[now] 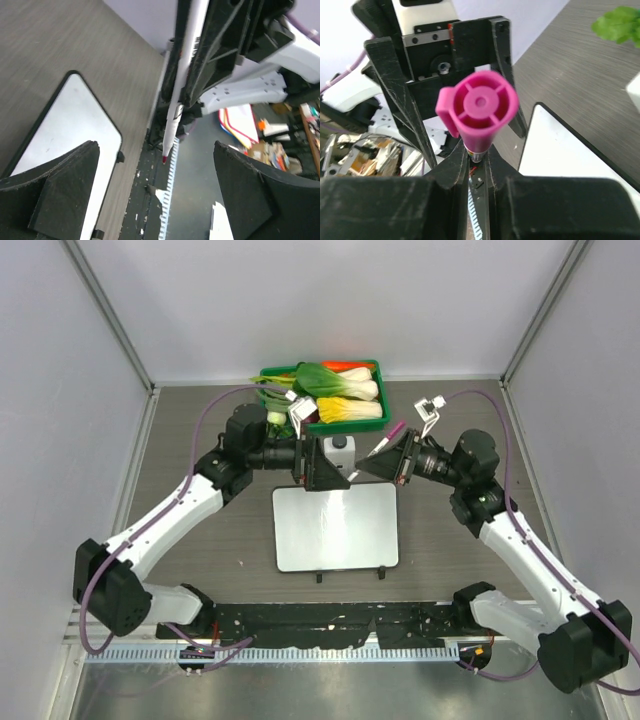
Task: Write a sentence on the whiteboard
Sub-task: Adjust the whiteboard on the whiteboard stand, then hold the whiteboard on the whiteboard stand.
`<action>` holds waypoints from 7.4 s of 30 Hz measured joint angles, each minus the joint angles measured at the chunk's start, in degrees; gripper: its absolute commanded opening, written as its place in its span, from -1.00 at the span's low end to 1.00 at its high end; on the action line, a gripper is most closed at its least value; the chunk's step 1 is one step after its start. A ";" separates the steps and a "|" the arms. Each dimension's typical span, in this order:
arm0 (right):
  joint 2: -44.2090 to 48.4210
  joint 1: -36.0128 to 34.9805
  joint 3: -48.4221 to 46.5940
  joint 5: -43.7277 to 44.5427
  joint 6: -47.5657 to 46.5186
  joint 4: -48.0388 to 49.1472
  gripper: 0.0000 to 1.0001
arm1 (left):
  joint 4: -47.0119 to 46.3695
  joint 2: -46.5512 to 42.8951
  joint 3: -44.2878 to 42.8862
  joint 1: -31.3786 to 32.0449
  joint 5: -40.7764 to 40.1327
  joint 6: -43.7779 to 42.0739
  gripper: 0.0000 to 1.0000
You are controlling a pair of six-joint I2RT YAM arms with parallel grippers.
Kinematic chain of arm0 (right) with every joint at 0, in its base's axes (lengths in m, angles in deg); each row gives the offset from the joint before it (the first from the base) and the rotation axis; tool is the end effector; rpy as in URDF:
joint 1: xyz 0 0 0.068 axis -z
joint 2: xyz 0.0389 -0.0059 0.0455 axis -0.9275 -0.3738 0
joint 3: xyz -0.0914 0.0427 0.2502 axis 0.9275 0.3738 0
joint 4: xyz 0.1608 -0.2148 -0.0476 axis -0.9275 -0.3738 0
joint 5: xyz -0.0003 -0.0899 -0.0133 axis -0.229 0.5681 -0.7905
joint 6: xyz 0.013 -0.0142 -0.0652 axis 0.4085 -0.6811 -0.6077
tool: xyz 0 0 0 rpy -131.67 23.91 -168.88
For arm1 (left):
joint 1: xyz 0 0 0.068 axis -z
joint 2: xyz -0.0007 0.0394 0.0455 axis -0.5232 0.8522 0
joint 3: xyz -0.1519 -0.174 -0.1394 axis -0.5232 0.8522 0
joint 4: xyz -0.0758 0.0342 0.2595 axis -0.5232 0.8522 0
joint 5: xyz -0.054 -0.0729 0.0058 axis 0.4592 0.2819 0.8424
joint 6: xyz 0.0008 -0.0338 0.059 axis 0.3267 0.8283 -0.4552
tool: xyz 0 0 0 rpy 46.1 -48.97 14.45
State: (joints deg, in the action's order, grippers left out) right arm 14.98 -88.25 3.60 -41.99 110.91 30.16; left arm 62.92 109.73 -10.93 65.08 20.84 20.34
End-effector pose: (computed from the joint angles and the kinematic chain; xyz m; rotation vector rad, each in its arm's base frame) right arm 0.2271 0.1276 0.3478 -0.3958 1.7041 1.5200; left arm 0.2511 -0.2188 0.3481 0.7428 1.9110 -1.6174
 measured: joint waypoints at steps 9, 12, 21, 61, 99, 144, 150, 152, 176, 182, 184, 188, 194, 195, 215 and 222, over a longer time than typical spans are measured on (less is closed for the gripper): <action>10.54 -0.09 7.17 13.25 -8.92 -13.86 -0.97 | 4.85 -7.34 8.83 -0.39 -19.91 -1.05 0.99; 12.79 -0.11 10.23 16.48 -10.38 -16.46 -0.97 | 5.90 -10.60 13.55 -0.61 -26.73 -0.70 0.99; 14.88 -0.11 17.16 19.65 -12.55 -18.60 -0.97 | 4.24 -21.51 23.17 -1.42 -39.17 1.01 0.99; 17.22 -0.11 20.52 23.30 -14.60 -17.31 -0.98 | 13.55 -16.39 26.51 -11.54 -45.29 1.01 0.99; 15.41 -0.11 21.16 21.07 -13.31 -12.33 -0.98 | -37.55 -7.56 49.29 -20.96 -10.08 11.58 -0.87; 14.49 -0.11 21.29 20.06 -12.55 -9.62 -0.97 | -40.37 -6.54 47.06 -15.54 -9.75 5.33 0.67; 14.38 -0.11 21.29 20.37 -12.55 -9.66 -0.98 | -36.50 -9.33 47.06 -15.54 -11.50 4.76 0.68; 14.29 -0.11 21.29 20.59 -12.55 -9.66 -0.98 | -35.45 -9.49 47.06 -15.54 -12.07 4.72 0.69; 12.87 -0.11 21.29 21.64 -12.57 -9.05 -0.97 | -27.82 -13.31 47.04 -15.54 -18.91 1.92 0.68; 11.89 -0.11 21.29 21.86 -12.57 -9.09 -0.97 | -27.47 -13.31 47.04 -15.54 -19.12 1.95 0.68; 11.89 -0.11 21.29 21.88 -12.57 -9.09 -0.97 | -27.45 -13.31 47.04 -15.54 -19.12 1.95 0.68; 11.89 -0.11 21.29 21.88 -12.63 -9.09 -0.98 | -27.41 -13.31 47.04 -15.54 -19.15 1.97 0.65; 11.89 -0.11 21.29 21.84 -12.59 -8.72 -0.98 | -27.45 -13.31 47.04 -15.54 -19.04 2.27 0.58; 11.89 -0.15 21.29 21.84 -12.59 -8.66 -0.97 | -27.47 -13.25 47.04 -15.54 -18.86 2.36 0.57; 4.20 -17.00 15.41 34.99 -16.33 -6.08 -0.98 | -39.58 -4.04 47.95 -15.54 -9.33 6.97 0.09; -2.40 -22.38 11.67 38.71 -18.12 -2.82 -0.97 | -44.37 -0.24 47.95 -15.54 -5.88 8.00 -0.03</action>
State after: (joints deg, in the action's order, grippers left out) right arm 12.57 -110.64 15.27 -3.28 92.79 27.34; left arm 18.55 109.49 37.02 49.54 14.96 28.34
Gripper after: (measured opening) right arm 0.173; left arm 0.528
